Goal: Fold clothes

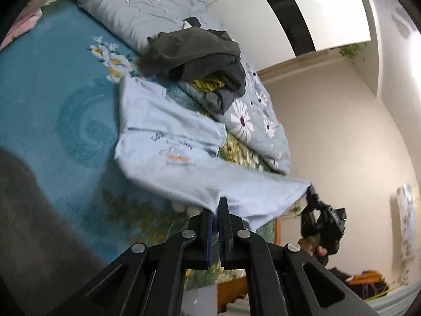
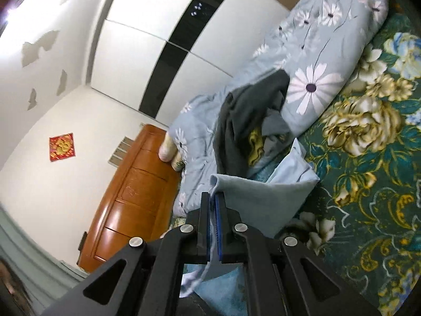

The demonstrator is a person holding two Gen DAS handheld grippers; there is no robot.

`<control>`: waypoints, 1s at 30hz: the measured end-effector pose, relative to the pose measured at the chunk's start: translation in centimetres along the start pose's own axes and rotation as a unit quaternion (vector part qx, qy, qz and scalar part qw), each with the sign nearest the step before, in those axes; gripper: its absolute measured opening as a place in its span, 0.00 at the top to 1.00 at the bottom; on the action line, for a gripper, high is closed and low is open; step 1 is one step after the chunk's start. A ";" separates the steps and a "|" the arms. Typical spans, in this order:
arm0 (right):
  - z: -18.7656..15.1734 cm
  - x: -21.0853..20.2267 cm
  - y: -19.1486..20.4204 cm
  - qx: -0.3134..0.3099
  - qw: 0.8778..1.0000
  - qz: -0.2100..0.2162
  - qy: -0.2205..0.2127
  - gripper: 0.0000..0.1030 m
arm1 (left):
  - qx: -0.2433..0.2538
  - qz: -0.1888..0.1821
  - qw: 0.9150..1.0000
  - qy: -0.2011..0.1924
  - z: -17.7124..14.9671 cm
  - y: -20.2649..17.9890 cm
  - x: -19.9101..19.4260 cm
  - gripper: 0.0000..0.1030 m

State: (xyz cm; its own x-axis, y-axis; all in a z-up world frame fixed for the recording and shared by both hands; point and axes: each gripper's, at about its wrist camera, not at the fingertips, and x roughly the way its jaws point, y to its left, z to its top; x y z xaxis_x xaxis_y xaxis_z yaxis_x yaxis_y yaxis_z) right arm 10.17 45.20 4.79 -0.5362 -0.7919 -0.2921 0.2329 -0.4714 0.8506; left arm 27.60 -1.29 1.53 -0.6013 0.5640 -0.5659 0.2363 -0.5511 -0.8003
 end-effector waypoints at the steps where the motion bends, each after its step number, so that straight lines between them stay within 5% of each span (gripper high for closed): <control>1: -0.3 -1.1 0.1 -0.001 1.000 0.003 -0.006 0.97 | 0.001 0.003 1.000 0.005 -0.8 0.1 0.0 0.97; 9: -2.9 -3.3 -5.6 0.052 0.996 -0.069 0.010 0.97 | -0.019 0.040 0.997 0.065 -3.5 1.6 2.5 0.97; 17: -8.8 2.2 -13.5 0.066 0.960 -0.225 0.152 0.92 | -0.010 0.067 0.996 0.063 -2.9 1.5 3.4 0.97; 21: -12.3 5.7 -14.9 0.031 0.944 -0.257 0.205 0.60 | -0.002 0.079 0.995 0.060 -2.7 1.4 3.7 0.97; 30: -15.2 8.5 -14.5 -0.039 0.919 -0.305 0.247 0.53 | 0.007 0.087 0.994 0.059 -2.5 1.3 3.8 0.97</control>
State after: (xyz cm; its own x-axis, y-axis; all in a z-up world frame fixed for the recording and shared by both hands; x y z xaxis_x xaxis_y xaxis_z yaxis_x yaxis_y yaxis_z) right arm 14.57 39.37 -16.74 -0.1576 -0.4407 -0.8837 0.0787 -0.8976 0.4336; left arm 27.51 1.72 -2.15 -0.4576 0.5279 -0.7155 0.3180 -0.6543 -0.6861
